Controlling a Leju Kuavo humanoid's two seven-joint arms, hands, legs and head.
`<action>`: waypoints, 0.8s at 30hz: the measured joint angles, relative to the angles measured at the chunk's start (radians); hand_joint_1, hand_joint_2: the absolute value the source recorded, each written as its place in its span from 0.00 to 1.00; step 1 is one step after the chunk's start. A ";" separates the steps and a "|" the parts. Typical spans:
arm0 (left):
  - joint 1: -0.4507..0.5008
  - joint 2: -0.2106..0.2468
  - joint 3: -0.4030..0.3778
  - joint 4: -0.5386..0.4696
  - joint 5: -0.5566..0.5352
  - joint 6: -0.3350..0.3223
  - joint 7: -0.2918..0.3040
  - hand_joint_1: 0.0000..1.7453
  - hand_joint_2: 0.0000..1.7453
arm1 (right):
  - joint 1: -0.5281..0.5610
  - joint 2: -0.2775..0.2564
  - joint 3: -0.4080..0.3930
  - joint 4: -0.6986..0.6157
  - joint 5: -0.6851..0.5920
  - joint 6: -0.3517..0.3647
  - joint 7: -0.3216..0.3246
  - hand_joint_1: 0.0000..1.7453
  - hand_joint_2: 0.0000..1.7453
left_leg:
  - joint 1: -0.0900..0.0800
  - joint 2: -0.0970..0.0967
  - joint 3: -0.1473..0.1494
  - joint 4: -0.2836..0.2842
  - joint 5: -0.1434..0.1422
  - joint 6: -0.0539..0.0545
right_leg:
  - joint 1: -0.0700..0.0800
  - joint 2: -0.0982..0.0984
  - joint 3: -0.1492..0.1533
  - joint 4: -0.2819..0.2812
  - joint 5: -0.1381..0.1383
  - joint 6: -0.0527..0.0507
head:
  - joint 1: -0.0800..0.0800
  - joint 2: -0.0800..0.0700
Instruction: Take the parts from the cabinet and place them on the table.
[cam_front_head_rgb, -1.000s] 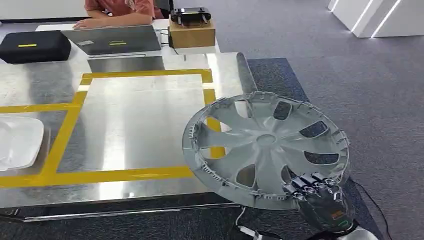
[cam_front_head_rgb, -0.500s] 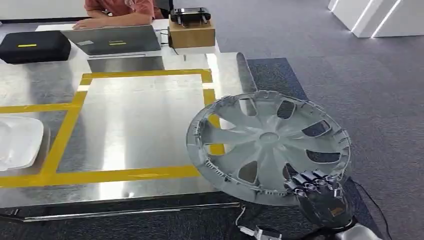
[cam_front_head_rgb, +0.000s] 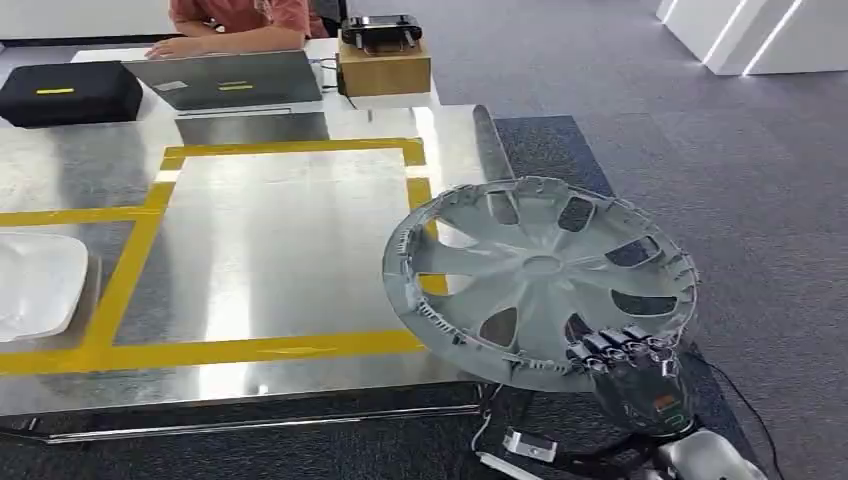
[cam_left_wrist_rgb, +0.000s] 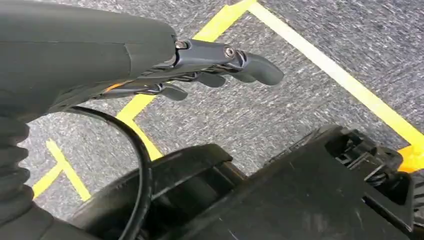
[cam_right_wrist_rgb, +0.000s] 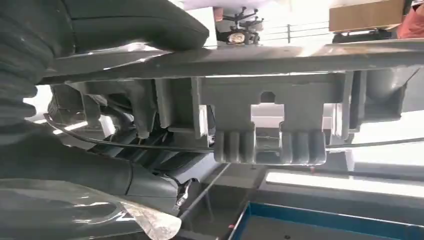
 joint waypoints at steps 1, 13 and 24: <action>0.000 0.001 0.003 0.000 0.000 0.000 0.000 0.00 1.00 | -0.005 -0.003 0.000 0.005 0.000 0.000 0.005 1.00 1.00 | 0.000 0.000 0.000 0.000 0.000 0.000 | 0.000 0.000 0.000 0.000 0.000 0.000 | 0.000 0.000; -0.006 0.011 0.011 0.000 -0.016 -0.002 0.014 0.00 1.00 | -0.126 -0.111 0.098 0.138 0.000 0.000 0.225 1.00 1.00 | 0.000 0.000 0.000 0.001 0.000 0.000 | 0.000 0.000 0.000 0.000 0.001 0.001 | 0.000 0.000; -0.019 0.016 0.011 0.000 -0.042 -0.011 0.030 0.00 1.00 | -0.323 -0.210 0.338 0.288 -0.001 0.000 0.413 1.00 1.00 | 0.000 -0.001 0.001 0.001 0.002 0.001 | 0.000 0.000 -0.001 0.000 0.002 0.001 | 0.000 0.000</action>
